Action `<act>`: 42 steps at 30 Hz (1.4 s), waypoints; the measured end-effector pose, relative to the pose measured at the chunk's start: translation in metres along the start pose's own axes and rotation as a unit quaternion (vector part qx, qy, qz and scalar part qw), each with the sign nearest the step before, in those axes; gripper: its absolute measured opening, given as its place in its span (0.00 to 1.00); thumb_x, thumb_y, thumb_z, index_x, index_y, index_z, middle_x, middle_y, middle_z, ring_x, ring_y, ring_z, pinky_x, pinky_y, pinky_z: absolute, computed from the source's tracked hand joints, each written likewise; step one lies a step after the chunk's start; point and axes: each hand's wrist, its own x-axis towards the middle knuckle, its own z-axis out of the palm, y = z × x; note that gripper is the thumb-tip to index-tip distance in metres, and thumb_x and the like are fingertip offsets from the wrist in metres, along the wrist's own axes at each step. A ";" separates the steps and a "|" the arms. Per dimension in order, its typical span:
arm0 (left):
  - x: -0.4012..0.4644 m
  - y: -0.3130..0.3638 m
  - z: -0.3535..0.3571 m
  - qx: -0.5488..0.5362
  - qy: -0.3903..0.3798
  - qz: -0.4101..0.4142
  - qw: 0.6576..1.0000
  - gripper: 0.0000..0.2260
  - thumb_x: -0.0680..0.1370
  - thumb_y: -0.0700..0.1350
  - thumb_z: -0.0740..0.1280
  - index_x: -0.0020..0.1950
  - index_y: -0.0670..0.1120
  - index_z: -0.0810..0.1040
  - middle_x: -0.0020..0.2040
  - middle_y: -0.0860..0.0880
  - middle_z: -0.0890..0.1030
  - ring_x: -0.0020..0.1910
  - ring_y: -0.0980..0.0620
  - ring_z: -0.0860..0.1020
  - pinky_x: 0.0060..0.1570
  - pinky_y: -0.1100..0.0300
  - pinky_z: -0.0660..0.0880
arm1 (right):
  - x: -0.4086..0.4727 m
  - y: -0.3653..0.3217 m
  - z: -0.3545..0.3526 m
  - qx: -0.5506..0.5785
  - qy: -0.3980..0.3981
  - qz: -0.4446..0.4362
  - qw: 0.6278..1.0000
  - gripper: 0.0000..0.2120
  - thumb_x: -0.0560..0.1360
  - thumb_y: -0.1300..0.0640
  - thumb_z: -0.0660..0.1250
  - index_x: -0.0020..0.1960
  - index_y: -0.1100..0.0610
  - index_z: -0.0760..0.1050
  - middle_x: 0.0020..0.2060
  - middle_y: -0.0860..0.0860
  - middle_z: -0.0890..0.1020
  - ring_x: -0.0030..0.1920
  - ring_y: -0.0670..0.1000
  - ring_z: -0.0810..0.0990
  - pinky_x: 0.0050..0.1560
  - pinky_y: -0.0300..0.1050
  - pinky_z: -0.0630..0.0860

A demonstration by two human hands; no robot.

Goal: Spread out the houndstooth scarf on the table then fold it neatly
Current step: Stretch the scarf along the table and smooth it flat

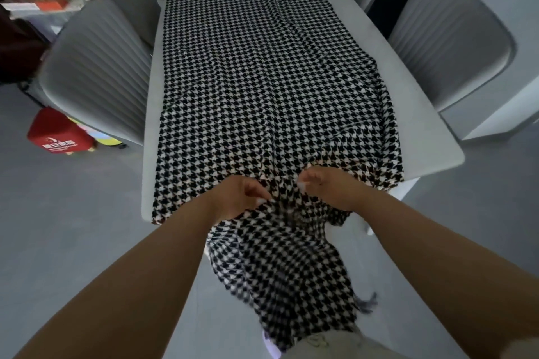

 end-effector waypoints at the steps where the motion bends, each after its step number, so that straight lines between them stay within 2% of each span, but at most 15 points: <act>1: 0.000 -0.005 0.005 0.002 0.003 -0.007 1.000 0.08 0.78 0.39 0.67 0.51 0.50 0.83 0.51 0.49 0.83 0.47 0.50 0.80 0.44 0.58 0.76 | 0.005 0.008 0.007 -0.008 -0.012 0.017 1.000 0.19 0.80 0.44 0.57 0.67 0.50 0.70 0.63 0.49 0.75 0.63 0.52 0.73 0.60 0.45 0.71; 3: 0.001 -0.015 0.016 -0.005 0.005 -0.013 1.000 0.09 0.78 0.38 0.66 0.55 0.49 0.80 0.50 0.47 0.81 0.44 0.50 0.78 0.38 0.60 0.74 | 0.012 0.018 0.017 -0.020 -0.015 0.033 0.999 0.23 0.80 0.45 0.56 0.73 0.51 0.64 0.69 0.50 0.71 0.66 0.53 0.72 0.58 0.43 0.70; 6: 0.003 -0.022 0.024 -0.037 0.009 -0.008 0.999 0.11 0.79 0.37 0.64 0.59 0.48 0.78 0.51 0.46 0.81 0.45 0.49 0.81 0.33 0.65 0.72 | 0.020 0.027 0.026 -0.050 0.018 0.026 0.998 0.23 0.80 0.44 0.57 0.73 0.50 0.63 0.70 0.52 0.70 0.65 0.53 0.72 0.63 0.49 0.72; 9: 0.007 -0.020 0.021 -0.085 0.054 0.006 0.995 0.09 0.80 0.41 0.65 0.59 0.47 0.78 0.48 0.48 0.82 0.42 0.52 0.81 0.31 0.65 0.75 | 0.023 0.032 0.030 -0.071 0.093 0.003 0.993 0.20 0.80 0.48 0.58 0.70 0.52 0.68 0.65 0.52 0.73 0.63 0.55 0.72 0.62 0.50 0.71; 11: 0.010 -0.017 0.017 -0.078 0.115 0.016 0.990 0.08 0.81 0.44 0.63 0.58 0.48 0.78 0.47 0.49 0.81 0.38 0.51 0.79 0.28 0.65 0.70 | 0.025 0.034 0.030 -0.125 0.158 -0.006 0.979 0.20 0.80 0.48 0.58 0.69 0.53 0.69 0.64 0.53 0.72 0.65 0.56 0.69 0.64 0.50 0.68; 13: 0.016 -0.019 0.014 -0.032 0.163 0.022 0.986 0.12 0.81 0.47 0.63 0.64 0.47 0.76 0.53 0.46 0.79 0.42 0.50 0.79 0.36 0.63 0.73 | 0.027 0.041 0.027 -0.159 0.196 0.010 0.968 0.22 0.79 0.46 0.59 0.70 0.54 0.67 0.66 0.54 0.70 0.67 0.56 0.67 0.65 0.51 0.66; 14: 0.020 -0.023 0.014 0.021 0.172 0.016 0.985 0.16 0.81 0.48 0.63 0.67 0.47 0.74 0.61 0.45 0.77 0.51 0.47 0.78 0.46 0.58 0.76 | 0.028 0.047 0.025 -0.161 0.201 0.023 0.966 0.23 0.79 0.46 0.59 0.71 0.55 0.65 0.67 0.55 0.69 0.67 0.56 0.67 0.65 0.51 0.66; 16: 0.031 -0.035 0.014 0.164 0.155 -0.013 0.974 0.22 0.80 0.54 0.62 0.73 0.49 0.67 0.72 0.43 0.67 0.69 0.42 0.67 0.68 0.47 0.66 | 0.027 0.062 0.020 -0.168 0.203 0.053 0.963 0.26 0.79 0.46 0.59 0.72 0.58 0.63 0.68 0.57 0.68 0.68 0.58 0.67 0.67 0.53 0.66; 17: 0.034 -0.040 0.015 0.219 0.146 -0.025 0.964 0.25 0.80 0.56 0.61 0.75 0.50 0.64 0.74 0.42 0.64 0.73 0.41 0.61 0.72 0.46 0.59 | 0.026 0.070 0.017 -0.178 0.207 0.067 0.960 0.26 0.79 0.46 0.59 0.72 0.59 0.63 0.68 0.58 0.68 0.68 0.58 0.67 0.67 0.54 0.65; 21: 0.046 -0.042 0.019 0.259 0.158 -0.039 0.952 0.27 0.79 0.58 0.60 0.76 0.51 0.63 0.74 0.42 0.61 0.74 0.41 0.57 0.72 0.48 0.54 | 0.020 0.105 -0.008 -0.172 0.245 0.139 0.944 0.29 0.77 0.43 0.56 0.71 0.61 0.64 0.69 0.60 0.68 0.68 0.60 0.66 0.68 0.57 0.64; 27: 0.062 -0.029 0.014 0.250 0.182 -0.069 0.948 0.22 0.77 0.59 0.61 0.69 0.51 0.70 0.68 0.41 0.69 0.69 0.40 0.64 0.67 0.48 0.62 | -0.004 0.157 -0.070 -0.158 0.287 0.353 0.877 0.28 0.78 0.42 0.53 0.72 0.57 0.62 0.71 0.61 0.64 0.72 0.62 0.60 0.70 0.61 0.60; 30: 0.071 -0.008 0.016 0.273 0.204 -0.067 0.938 0.24 0.78 0.59 0.61 0.70 0.49 0.68 0.68 0.39 0.68 0.68 0.39 0.63 0.66 0.47 0.64 | 0.000 0.153 -0.076 -0.246 0.265 0.329 0.872 0.25 0.79 0.44 0.50 0.73 0.54 0.61 0.72 0.60 0.60 0.73 0.60 0.56 0.70 0.58 0.58; 34: 0.091 0.026 0.028 0.311 0.164 -0.021 0.936 0.28 0.79 0.60 0.59 0.76 0.54 0.59 0.76 0.42 0.58 0.74 0.39 0.56 0.70 0.44 0.63 | 0.000 0.151 -0.078 -0.276 0.261 0.285 0.880 0.22 0.79 0.45 0.48 0.67 0.53 0.68 0.64 0.56 0.68 0.64 0.57 0.66 0.61 0.54 0.67; 38: 0.120 0.048 0.032 0.338 0.063 -0.116 0.932 0.34 0.77 0.67 0.53 0.79 0.54 0.47 0.79 0.43 0.48 0.76 0.37 0.50 0.72 0.41 0.58 | -0.014 0.171 -0.105 -0.312 0.244 0.342 0.852 0.25 0.79 0.46 0.44 0.66 0.54 0.71 0.63 0.56 0.70 0.64 0.57 0.68 0.59 0.53 0.68; 42: 0.135 0.085 0.037 0.339 0.063 -0.166 0.924 0.38 0.76 0.69 0.53 0.79 0.48 0.50 0.78 0.39 0.52 0.74 0.36 0.55 0.70 0.40 0.61 | -0.025 0.181 -0.124 -0.315 0.255 0.371 0.836 0.27 0.80 0.45 0.43 0.66 0.57 0.72 0.66 0.57 0.69 0.65 0.58 0.66 0.59 0.52 0.66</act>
